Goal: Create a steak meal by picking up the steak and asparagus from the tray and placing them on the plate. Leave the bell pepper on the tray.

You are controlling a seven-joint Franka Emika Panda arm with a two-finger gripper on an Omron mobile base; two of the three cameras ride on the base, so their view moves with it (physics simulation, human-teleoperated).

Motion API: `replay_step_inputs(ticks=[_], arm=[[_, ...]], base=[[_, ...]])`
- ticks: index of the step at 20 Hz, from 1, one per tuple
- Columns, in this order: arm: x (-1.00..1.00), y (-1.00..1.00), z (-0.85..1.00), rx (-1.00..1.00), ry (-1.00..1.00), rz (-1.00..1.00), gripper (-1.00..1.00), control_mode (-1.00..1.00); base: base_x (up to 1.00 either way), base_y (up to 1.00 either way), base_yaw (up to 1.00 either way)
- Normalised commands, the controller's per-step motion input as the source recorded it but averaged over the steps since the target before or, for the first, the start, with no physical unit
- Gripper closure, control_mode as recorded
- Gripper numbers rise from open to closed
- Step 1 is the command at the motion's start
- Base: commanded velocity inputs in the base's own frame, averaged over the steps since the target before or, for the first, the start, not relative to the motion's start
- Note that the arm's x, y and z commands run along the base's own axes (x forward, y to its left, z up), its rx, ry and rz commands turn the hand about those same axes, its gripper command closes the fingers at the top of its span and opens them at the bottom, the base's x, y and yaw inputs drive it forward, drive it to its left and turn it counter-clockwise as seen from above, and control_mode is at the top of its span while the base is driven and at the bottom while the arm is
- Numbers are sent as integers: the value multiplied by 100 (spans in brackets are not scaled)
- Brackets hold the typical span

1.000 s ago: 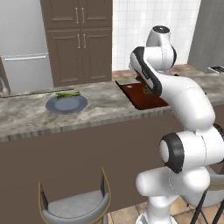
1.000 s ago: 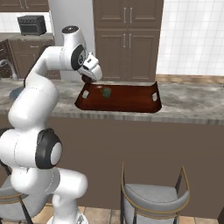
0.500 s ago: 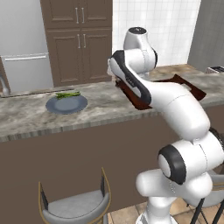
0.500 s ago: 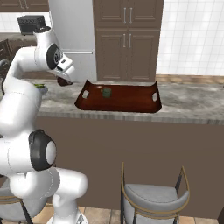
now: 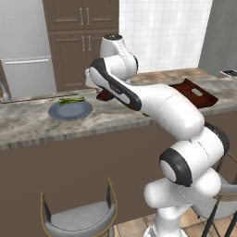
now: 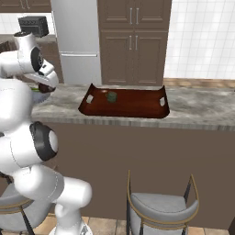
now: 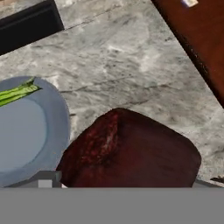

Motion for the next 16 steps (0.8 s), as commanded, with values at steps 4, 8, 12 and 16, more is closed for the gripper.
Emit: replay_step_inputs(ticks=[4,8,12,16], arm=[[32,89,-46,0,9,10,100,-100],[40,70,-24,0,4,8,100,-100],[36,57,-2,0,0,5,100,-100],[41,30,-9,0,3,0,100,-100]], base=[[0,0,0],[0,0,0],[0,0,0],[0,0,0]])
